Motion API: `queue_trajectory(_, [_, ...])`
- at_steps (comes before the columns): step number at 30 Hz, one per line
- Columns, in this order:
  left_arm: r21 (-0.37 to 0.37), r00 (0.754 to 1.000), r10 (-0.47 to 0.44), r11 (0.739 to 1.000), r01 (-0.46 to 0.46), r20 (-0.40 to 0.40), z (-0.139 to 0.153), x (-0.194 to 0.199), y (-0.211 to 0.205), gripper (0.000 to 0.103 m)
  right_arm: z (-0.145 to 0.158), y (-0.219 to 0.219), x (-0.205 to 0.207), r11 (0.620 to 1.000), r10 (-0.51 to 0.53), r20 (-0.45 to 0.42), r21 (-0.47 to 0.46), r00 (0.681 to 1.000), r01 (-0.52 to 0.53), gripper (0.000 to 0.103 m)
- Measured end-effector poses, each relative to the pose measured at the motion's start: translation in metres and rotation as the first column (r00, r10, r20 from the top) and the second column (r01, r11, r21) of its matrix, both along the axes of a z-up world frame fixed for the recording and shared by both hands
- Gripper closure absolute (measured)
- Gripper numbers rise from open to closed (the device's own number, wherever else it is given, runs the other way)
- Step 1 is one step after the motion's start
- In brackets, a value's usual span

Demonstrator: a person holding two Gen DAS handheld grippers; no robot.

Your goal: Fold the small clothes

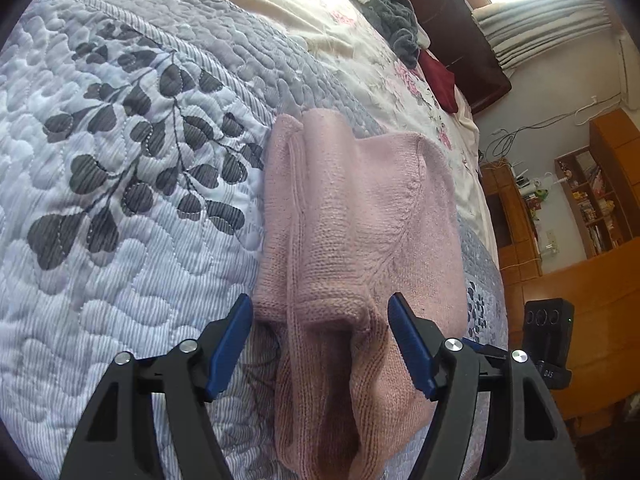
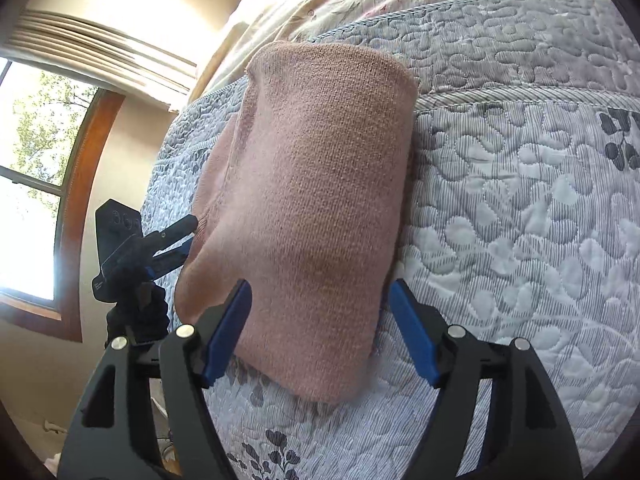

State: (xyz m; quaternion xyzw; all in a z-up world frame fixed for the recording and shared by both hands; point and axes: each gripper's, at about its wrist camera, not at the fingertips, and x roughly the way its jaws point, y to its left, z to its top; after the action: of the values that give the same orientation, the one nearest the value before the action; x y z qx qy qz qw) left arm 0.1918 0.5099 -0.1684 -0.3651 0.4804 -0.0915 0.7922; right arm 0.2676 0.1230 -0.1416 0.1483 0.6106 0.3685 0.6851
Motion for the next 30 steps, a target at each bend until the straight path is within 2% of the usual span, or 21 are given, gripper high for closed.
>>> queue_trajectory(5, [-0.079, 1.0, -0.002, 0.997, 0.004, 0.026, -0.019, 0.018, 0.002, 0.033, -0.022, 0.01, 0.023, 0.999, -0.01, -0.047, 0.05, 0.999, 0.012, 0.027])
queue_trajectory(7, [-0.106, 0.999, -0.009, 0.994, 0.013, 0.038, -0.023, 0.026, 0.0, 0.031, -0.034, 0.015, 0.029, 0.996, -0.015, -0.077, 0.09, 0.997, 0.022, 0.016])
queue_trajectory(8, [-0.115, 0.999, -0.021, 0.993, 0.025, 0.038, -0.025, 0.031, -0.002, 0.029, -0.039, 0.018, 0.032, 0.994, -0.019, -0.089, 0.109, 0.996, 0.029, 0.014])
queue_trajectory(12, [-0.099, 0.996, -0.077, 0.992, 0.081, 0.042, -0.03, 0.042, -0.014, 0.025, -0.058, 0.027, 0.042, 0.98, -0.026, -0.147, 0.19, 0.989, 0.054, 0.01])
queue_trajectory(14, [-0.091, 0.994, -0.094, 0.991, 0.098, 0.049, -0.029, 0.042, -0.018, 0.028, -0.062, 0.033, 0.045, 0.976, -0.038, -0.159, 0.205, 0.987, 0.07, 0.01])
queue_trajectory(15, [-0.094, 0.994, -0.093, 0.991, 0.097, 0.055, -0.028, 0.041, -0.019, 0.041, -0.062, 0.034, 0.046, 0.976, -0.045, -0.153, 0.206, 0.987, 0.076, 0.012])
queue_trajectory(17, [-0.149, 0.995, -0.072, 0.986, 0.082, 0.073, -0.03, 0.035, -0.016, 0.057, -0.059, 0.032, 0.044, 0.975, -0.051, -0.134, 0.21, 0.99, 0.078, 0.027])
queue_trajectory(18, [-0.193, 0.996, -0.047, 0.979, 0.062, 0.08, -0.033, 0.03, -0.012, 0.061, -0.056, 0.03, 0.043, 0.972, -0.049, -0.128, 0.223, 0.991, 0.077, 0.035])
queue_trajectory(19, [-0.236, 0.996, -0.025, 0.971, 0.045, 0.089, -0.034, 0.025, -0.009, 0.062, -0.052, 0.027, 0.041, 0.968, -0.048, -0.125, 0.239, 0.991, 0.077, 0.04])
queue_trajectory(22, [-0.305, 0.992, 0.003, 0.952, 0.036, 0.127, -0.031, 0.014, -0.011, 0.065, -0.036, 0.016, 0.033, 0.965, -0.038, -0.095, 0.255, 0.995, 0.062, 0.044])
queue_trajectory(25, [-0.342, 0.986, -0.002, 0.938, 0.061, 0.169, -0.012, 0.003, -0.03, 0.065, -0.014, -0.002, 0.024, 0.958, -0.036, -0.077, 0.282, 0.996, 0.056, 0.045])
queue_trajectory(30, [-0.359, 0.968, -0.069, 0.921, 0.155, 0.241, 0.025, -0.017, -0.086, 0.065, 0.027, -0.069, -0.001, 0.953, -0.043, -0.046, 0.299, 0.998, 0.055, 0.045])
